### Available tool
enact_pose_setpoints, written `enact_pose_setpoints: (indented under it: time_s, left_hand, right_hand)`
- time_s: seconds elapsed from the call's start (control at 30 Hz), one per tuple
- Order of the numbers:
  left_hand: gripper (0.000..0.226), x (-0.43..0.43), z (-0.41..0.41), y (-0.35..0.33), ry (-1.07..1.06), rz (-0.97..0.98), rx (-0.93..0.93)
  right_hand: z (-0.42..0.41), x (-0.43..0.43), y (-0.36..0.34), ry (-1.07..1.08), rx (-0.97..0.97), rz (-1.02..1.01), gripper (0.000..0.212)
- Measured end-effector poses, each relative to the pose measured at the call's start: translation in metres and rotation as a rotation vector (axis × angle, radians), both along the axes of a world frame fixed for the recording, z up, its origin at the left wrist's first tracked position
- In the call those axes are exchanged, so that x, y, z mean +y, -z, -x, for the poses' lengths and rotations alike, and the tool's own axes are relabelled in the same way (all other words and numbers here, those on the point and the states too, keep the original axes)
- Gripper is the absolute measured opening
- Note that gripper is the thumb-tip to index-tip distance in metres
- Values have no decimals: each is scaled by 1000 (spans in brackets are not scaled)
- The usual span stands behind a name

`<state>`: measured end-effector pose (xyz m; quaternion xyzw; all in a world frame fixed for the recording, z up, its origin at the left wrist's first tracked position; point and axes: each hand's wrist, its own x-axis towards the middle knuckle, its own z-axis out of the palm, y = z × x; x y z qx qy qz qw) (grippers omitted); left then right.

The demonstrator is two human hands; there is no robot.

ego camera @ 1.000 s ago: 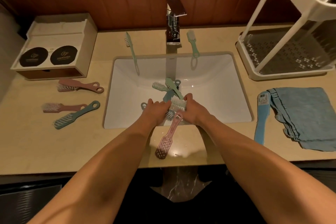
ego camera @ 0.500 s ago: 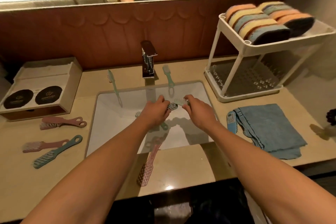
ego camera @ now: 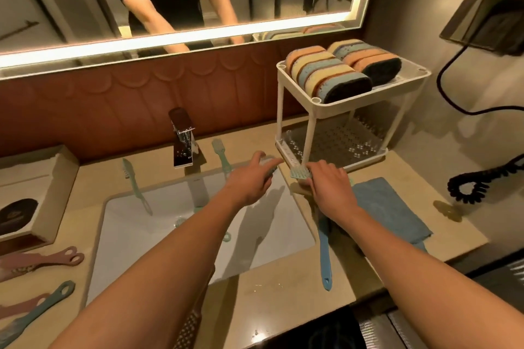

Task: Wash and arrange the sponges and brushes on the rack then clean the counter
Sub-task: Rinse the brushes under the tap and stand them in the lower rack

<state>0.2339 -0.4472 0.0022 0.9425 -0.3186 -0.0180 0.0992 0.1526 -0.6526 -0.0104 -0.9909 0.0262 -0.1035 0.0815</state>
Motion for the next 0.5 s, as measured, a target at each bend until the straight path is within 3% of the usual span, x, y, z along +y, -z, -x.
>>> enact_pose_setpoints:
  time_s: [0.13, 0.5]
  left_hand:
    - [35, -17, -16, 2, -33, 39, -3]
    - [26, -68, -55, 14, -104, 330, 120]
  right_hand:
    - [0, -19, 3, 65, 22, 66, 42]
    - [-14, -54, 23, 57, 66, 123, 53]
